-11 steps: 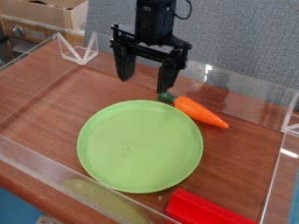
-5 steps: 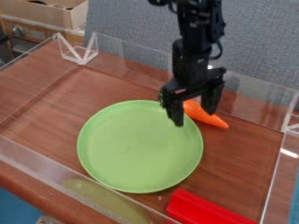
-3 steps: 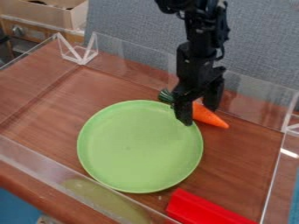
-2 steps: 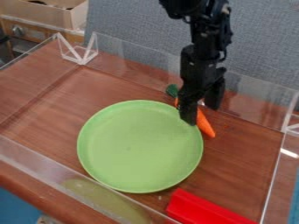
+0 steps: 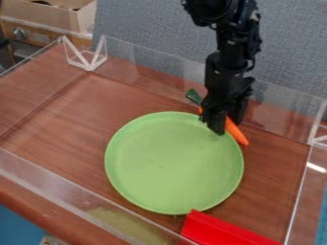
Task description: Put the carrot on the left side
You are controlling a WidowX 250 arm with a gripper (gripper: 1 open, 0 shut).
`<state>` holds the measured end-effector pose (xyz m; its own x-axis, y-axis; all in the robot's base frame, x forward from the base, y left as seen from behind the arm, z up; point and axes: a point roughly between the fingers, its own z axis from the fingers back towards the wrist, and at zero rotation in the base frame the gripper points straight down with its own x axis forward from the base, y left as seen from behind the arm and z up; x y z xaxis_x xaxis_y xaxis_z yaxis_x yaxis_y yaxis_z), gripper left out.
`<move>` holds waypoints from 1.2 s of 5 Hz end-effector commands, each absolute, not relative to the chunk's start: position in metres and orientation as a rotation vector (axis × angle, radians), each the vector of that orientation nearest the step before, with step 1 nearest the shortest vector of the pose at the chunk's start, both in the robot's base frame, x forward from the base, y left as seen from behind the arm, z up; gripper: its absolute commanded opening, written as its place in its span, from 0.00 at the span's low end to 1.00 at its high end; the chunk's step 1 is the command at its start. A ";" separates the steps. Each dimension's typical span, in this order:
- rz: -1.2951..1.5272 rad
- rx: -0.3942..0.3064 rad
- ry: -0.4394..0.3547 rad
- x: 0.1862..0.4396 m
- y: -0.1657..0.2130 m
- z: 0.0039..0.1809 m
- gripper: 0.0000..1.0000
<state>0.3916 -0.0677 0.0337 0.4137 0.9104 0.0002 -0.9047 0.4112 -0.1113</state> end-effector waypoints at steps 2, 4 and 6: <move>1.110 -0.102 -0.159 0.410 -0.070 0.034 0.00; 1.139 -0.042 -0.193 0.419 -0.068 0.023 0.00; 1.129 -0.020 -0.196 0.424 -0.076 0.021 0.00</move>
<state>0.4109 -0.0728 0.0291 0.4324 0.8908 0.1399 -0.8909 0.4460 -0.0862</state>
